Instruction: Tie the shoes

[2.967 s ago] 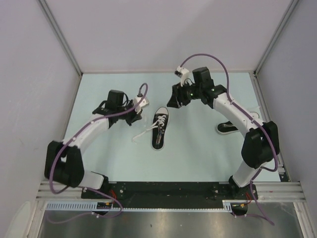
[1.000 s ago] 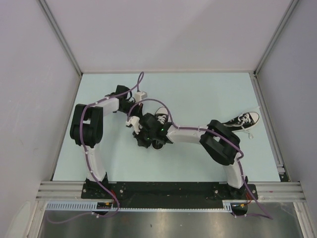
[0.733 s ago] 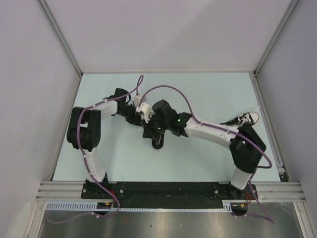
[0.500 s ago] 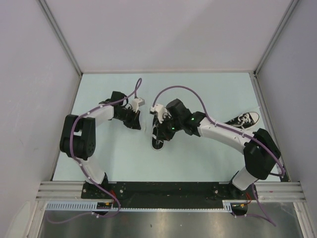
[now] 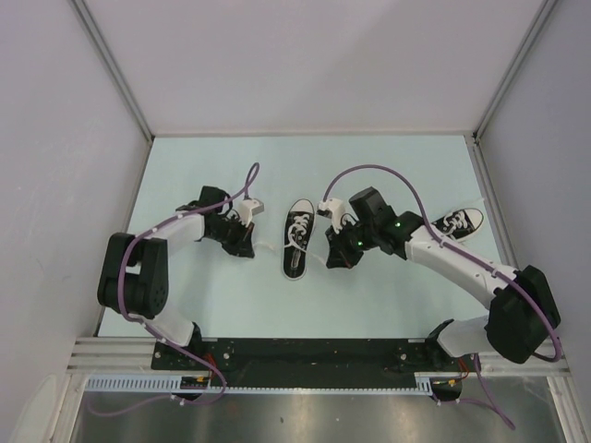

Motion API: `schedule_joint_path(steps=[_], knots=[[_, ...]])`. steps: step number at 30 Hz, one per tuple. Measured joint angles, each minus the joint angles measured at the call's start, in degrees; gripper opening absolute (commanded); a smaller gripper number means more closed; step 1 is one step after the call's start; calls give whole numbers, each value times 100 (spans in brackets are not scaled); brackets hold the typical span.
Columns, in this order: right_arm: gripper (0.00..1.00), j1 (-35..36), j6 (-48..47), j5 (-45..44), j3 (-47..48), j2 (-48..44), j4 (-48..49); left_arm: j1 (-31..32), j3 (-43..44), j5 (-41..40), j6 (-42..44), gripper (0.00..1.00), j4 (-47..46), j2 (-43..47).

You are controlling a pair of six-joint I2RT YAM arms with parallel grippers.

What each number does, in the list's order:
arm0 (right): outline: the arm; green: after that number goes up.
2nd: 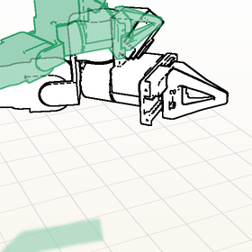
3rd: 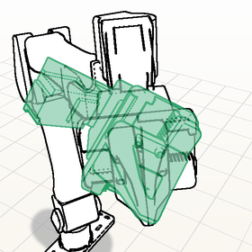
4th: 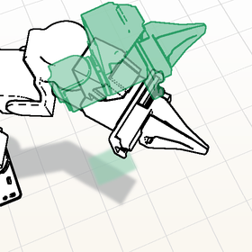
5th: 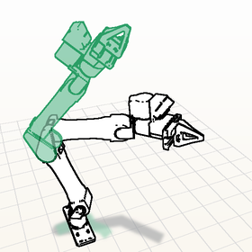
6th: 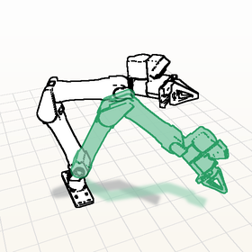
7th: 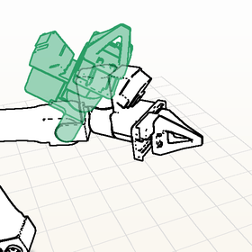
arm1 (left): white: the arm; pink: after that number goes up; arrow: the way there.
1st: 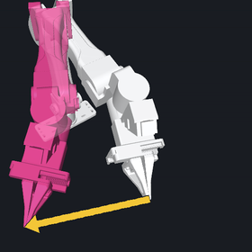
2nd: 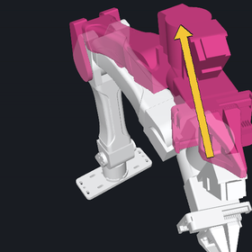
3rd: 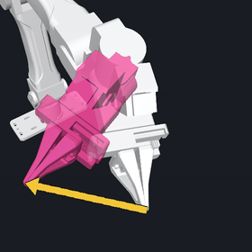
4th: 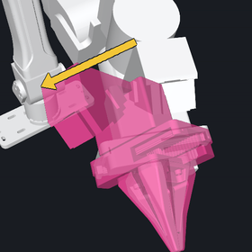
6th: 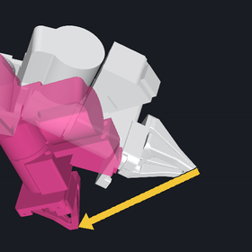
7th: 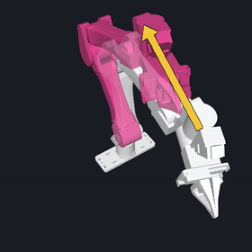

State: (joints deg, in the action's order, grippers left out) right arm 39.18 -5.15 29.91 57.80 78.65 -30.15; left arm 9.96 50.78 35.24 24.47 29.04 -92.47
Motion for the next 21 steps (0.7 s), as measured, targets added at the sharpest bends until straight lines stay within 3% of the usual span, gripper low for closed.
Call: schedule_joint_path(steps=[11, 15, 16, 18, 19, 21], knots=[[0, -131, -111, 374, -258, -175, -240, -256, -20, -249, -260, 2, -507, 116], [0, -87, -81, 426, -363, -175, -234, -260, 70, -249, -66, 21, -313, 63], [0, -83, -59, 431, -363, -175, -190, -260, 142, -219, 59, 32, -177, 20], [0, -81, -7, 407, -363, -175, -83, -264, 227, -146, 302, 41, -9, -15], [0, -79, 31, 378, -363, -175, -24, -275, 232, -61, 411, 50, 72, 17], [0, -114, 94, 328, -363, -175, 85, -299, 232, 118, 518, 53, 205, 157]])
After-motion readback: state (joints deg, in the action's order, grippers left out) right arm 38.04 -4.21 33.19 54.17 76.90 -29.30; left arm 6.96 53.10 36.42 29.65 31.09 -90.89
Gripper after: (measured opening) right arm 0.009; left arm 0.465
